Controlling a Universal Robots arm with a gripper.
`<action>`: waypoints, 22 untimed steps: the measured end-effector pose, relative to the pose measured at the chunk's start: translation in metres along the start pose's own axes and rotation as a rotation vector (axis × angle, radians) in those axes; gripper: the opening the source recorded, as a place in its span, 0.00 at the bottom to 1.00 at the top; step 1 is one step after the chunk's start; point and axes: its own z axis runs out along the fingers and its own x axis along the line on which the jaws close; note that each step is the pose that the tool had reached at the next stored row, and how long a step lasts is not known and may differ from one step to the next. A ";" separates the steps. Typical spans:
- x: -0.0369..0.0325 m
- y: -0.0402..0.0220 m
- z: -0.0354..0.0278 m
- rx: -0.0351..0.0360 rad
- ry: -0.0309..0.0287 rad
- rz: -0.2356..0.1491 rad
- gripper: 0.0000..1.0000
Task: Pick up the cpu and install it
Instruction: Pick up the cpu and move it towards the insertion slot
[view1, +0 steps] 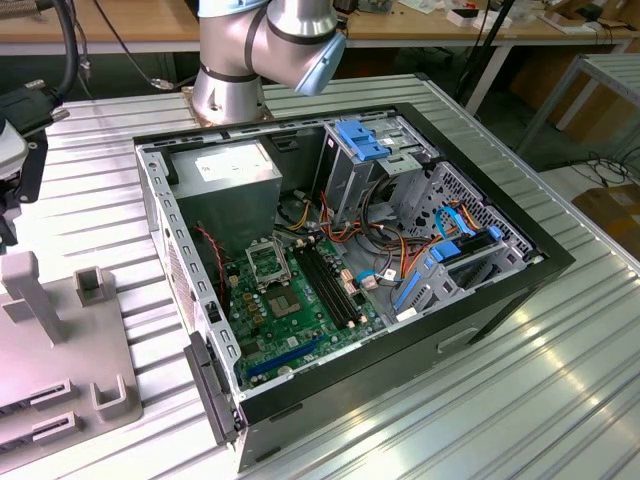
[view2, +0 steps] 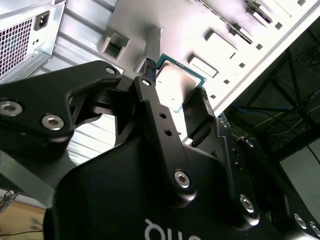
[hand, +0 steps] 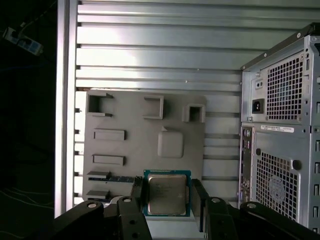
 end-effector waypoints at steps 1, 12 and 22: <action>-0.0009 0.0000 0.0000 0.0000 0.0003 0.000 0.47; -0.0137 -0.0003 -0.0003 -0.0001 0.0035 0.000 0.47; -0.0256 -0.0007 -0.0006 -0.0003 0.0066 0.000 0.47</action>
